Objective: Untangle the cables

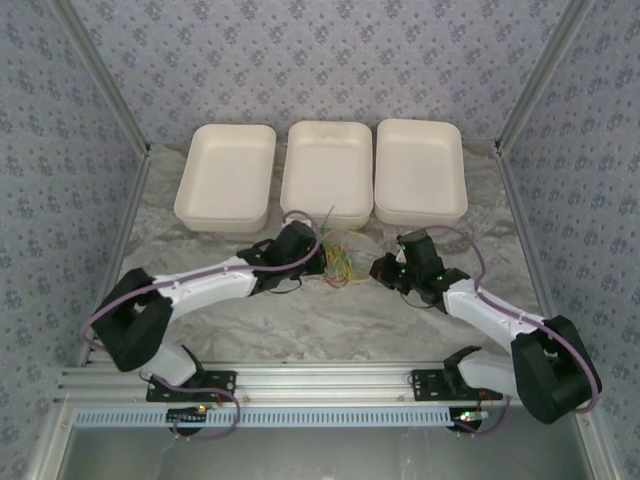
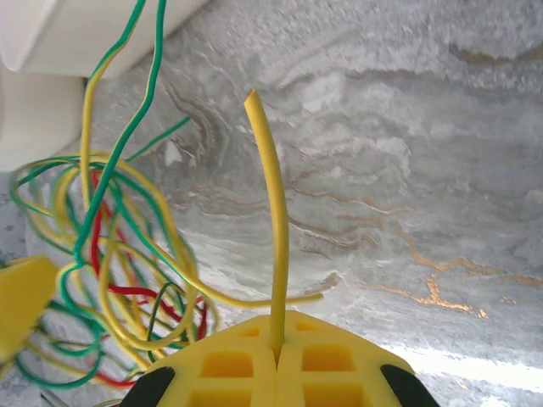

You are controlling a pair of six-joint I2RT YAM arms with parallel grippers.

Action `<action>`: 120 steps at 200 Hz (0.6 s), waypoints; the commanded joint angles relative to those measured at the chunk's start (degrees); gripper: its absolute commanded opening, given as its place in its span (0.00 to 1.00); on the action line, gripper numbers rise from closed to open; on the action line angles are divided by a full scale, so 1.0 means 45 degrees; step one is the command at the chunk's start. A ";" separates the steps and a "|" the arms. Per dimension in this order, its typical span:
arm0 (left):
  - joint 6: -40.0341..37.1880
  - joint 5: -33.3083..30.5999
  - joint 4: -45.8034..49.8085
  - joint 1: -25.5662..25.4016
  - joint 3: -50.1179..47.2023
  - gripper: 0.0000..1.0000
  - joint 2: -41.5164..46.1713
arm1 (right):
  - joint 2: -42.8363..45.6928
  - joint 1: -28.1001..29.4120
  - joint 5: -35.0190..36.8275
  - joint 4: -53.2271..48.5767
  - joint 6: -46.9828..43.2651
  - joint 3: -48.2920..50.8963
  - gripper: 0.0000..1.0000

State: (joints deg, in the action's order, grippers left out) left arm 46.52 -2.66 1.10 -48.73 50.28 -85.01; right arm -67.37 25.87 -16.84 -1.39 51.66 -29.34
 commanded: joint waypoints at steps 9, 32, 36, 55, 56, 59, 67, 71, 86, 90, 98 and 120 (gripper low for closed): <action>-0.0033 0.0197 -0.0499 0.0539 -0.0447 0.00 0.1221 | 0.0088 -0.0143 0.0403 -0.0812 -0.0001 -0.0241 0.00; 0.0115 -0.0786 0.0829 0.0953 -0.0631 0.00 0.2408 | 0.0468 -0.0153 0.1088 -0.1495 0.0089 -0.0434 0.00; 0.0171 -0.0792 0.0818 0.1070 -0.0829 0.00 0.2706 | 0.0599 -0.0145 0.1205 -0.1589 0.0176 -0.0435 0.00; 0.0686 -0.1243 0.0991 0.1675 -0.1779 0.00 0.4380 | 0.1273 -0.0269 0.1941 -0.2096 0.0550 -0.0285 0.00; 0.0711 -0.1244 0.0998 0.1711 -0.1828 0.00 0.4468 | 0.1306 -0.0284 0.1953 -0.2105 0.0570 -0.0271 0.00; 0.0774 -0.1246 0.1004 0.1813 -0.1985 0.00 0.4725 | 0.1394 -0.0322 0.1981 -0.2103 0.0627 -0.0202 0.00; 0.0984 -0.1176 0.0956 0.2142 -0.2388 0.00 0.5336 | 0.1556 -0.0429 0.1965 -0.2027 0.0726 -0.0122 0.00; 0.1076 -0.1034 0.0897 0.2338 -0.2562 0.00 0.5557 | 0.1590 -0.0450 0.1931 -0.2009 0.0764 -0.0114 0.00; 0.1415 -0.0110 0.0802 0.3145 -0.3005 0.00 0.5930 | 0.1507 -0.0405 0.1981 -0.2152 0.0780 -0.0333 0.00; 0.1455 0.0075 0.0786 0.3273 -0.3084 0.00 0.5975 | 0.1463 -0.0380 0.2017 -0.2206 0.0759 -0.0385 0.00; 0.1524 0.0278 0.0800 0.3479 -0.3227 0.00 0.6036 | 0.1390 -0.0328 0.2154 -0.2364 0.0748 -0.0519 0.00; 0.1784 0.0633 0.0572 0.3602 -0.3459 0.00 0.6026 | 0.1189 -0.0168 0.2753 -0.3111 0.0785 -0.0880 0.00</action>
State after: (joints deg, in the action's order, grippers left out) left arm 52.21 0.69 4.36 -34.24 35.66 -58.54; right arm -60.84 25.32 -12.32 -6.52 54.68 -31.14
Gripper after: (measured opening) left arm 0.066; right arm 0.058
